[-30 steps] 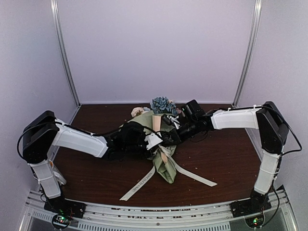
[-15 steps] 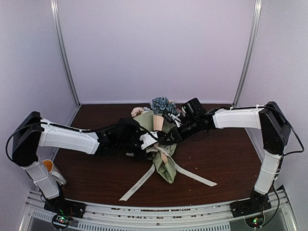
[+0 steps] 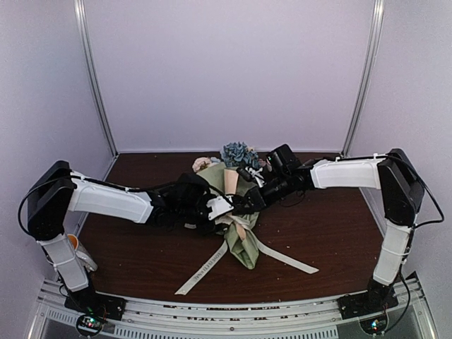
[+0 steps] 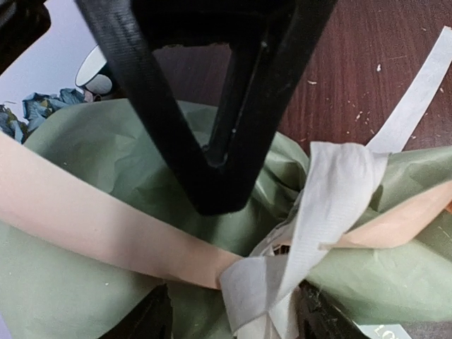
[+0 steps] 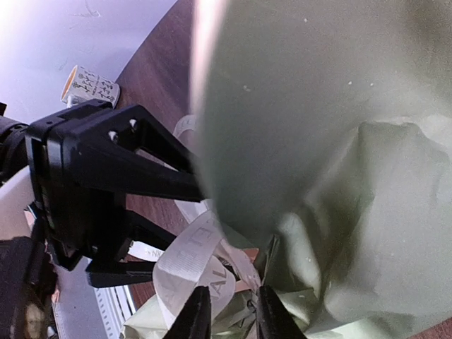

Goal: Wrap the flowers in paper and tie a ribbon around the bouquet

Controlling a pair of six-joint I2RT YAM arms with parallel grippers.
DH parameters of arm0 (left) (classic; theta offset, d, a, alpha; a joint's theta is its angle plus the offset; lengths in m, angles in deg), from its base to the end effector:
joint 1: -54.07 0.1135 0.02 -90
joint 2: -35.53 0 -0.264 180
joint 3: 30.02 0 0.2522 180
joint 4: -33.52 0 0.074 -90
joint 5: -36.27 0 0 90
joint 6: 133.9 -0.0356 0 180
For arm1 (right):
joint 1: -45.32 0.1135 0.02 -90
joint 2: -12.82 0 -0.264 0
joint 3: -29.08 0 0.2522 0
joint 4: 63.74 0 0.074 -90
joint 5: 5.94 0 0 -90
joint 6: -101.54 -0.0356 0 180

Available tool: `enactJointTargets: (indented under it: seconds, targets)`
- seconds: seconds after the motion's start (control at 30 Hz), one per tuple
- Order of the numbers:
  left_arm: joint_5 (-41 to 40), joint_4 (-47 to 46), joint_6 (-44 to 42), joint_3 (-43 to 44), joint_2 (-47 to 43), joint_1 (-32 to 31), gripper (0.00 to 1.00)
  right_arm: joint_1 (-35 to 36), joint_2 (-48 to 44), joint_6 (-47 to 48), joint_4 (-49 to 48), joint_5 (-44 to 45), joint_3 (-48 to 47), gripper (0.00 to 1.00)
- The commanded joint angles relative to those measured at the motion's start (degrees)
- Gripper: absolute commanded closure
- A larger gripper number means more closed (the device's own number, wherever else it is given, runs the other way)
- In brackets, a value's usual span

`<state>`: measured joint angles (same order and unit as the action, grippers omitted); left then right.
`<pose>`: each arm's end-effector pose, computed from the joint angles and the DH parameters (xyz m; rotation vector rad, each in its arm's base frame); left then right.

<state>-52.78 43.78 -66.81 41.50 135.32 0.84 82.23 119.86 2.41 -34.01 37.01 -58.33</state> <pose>0.2227 -0.2989 0.1859 1.4012 1.7742 -0.3031 0.3033 0.2604 0.2066 -0.9814 2.3067 1.3500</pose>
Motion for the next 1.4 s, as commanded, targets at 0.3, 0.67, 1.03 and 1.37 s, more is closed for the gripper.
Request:
enactJointTargets:
  seconds: [0.3,0.67,1.03,1.37]
  targets:
    - [-4.28,-10.27,2.82,2.24,5.02,0.23,0.4,2.04,5.19,2.0,3.58,-3.88,-4.19,0.74]
    - [-5.33,-10.52,3.49,2.56,5.28,0.23,0.4,2.56,5.02,2.2,4.14,-2.4,-3.88,0.93]
    - [-2.95,-7.01,1.42,-0.9,-0.62,0.23,0.32,2.06,0.24,2.44,4.59,1.56,-2.64,1.0]
    - [-4.06,-5.18,0.94,-1.42,-1.15,0.93,0.27,2.11,0.23,2.82,4.37,0.06,-2.28,1.0]
